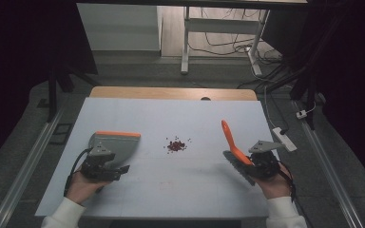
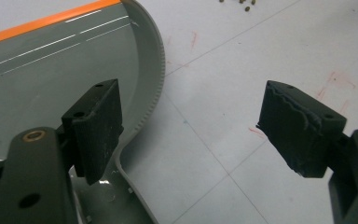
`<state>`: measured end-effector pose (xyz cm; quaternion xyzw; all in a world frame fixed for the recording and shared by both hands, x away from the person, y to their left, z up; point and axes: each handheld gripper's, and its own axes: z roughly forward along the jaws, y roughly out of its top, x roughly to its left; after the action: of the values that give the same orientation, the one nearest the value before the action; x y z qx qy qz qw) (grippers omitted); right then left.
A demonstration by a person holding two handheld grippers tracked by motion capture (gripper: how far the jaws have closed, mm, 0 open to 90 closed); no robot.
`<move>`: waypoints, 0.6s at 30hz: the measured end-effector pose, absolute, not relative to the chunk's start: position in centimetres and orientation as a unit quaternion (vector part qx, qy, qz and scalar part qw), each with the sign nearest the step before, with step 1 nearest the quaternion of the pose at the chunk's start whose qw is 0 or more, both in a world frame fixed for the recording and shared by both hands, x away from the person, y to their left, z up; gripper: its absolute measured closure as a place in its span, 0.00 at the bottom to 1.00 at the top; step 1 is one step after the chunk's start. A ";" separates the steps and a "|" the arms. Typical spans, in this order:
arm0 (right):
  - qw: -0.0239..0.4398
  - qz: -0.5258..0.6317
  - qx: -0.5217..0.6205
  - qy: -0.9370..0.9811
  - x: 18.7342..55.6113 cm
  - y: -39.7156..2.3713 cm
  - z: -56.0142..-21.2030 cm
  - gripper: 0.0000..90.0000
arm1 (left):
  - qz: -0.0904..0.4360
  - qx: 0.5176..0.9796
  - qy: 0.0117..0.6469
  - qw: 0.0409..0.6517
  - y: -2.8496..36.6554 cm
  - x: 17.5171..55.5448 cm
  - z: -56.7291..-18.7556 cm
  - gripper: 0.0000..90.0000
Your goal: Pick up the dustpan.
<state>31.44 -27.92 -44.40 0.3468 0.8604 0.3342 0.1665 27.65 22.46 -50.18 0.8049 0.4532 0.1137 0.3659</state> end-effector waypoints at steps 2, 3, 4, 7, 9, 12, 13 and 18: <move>0.168 0.334 0.345 0.861 31.4 -27.9 -44.4 0.77 | 0.113 0.808 0.451 0.363 22.4 27.7 -50.2 0.25; 0.168 0.334 0.345 0.861 31.4 -27.9 -44.4 0.77 | 0.112 0.807 0.452 0.364 22.4 27.7 -50.2 0.25; 0.167 0.334 0.345 0.861 31.4 -27.9 -44.4 0.77 | 0.110 0.807 0.450 0.367 22.4 27.6 -50.1 0.25; 0.166 0.329 0.347 0.862 31.5 -27.9 -44.6 0.77 | 0.110 0.807 0.448 0.367 22.3 27.6 -50.0 0.25; 0.164 0.330 0.346 0.863 31.5 -27.8 -44.6 0.77 | 0.109 0.807 0.450 0.368 22.4 27.6 -49.9 0.25; 0.160 0.329 0.345 0.865 31.5 -27.7 -44.7 0.77 | 0.110 0.805 0.452 0.368 22.4 27.6 -49.9 0.24; 0.160 0.328 0.345 0.865 31.5 -27.7 -44.7 0.77 | 0.111 0.805 0.452 0.368 22.5 27.7 -49.9 0.24; 0.159 0.329 0.347 0.864 31.6 -27.8 -44.7 0.77 | 0.113 0.806 0.449 0.368 22.4 27.6 -49.7 0.24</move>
<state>31.56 -27.82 -44.73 0.3474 0.8637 0.3286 0.1592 27.60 22.37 -49.70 0.8064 0.4492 0.1126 0.3677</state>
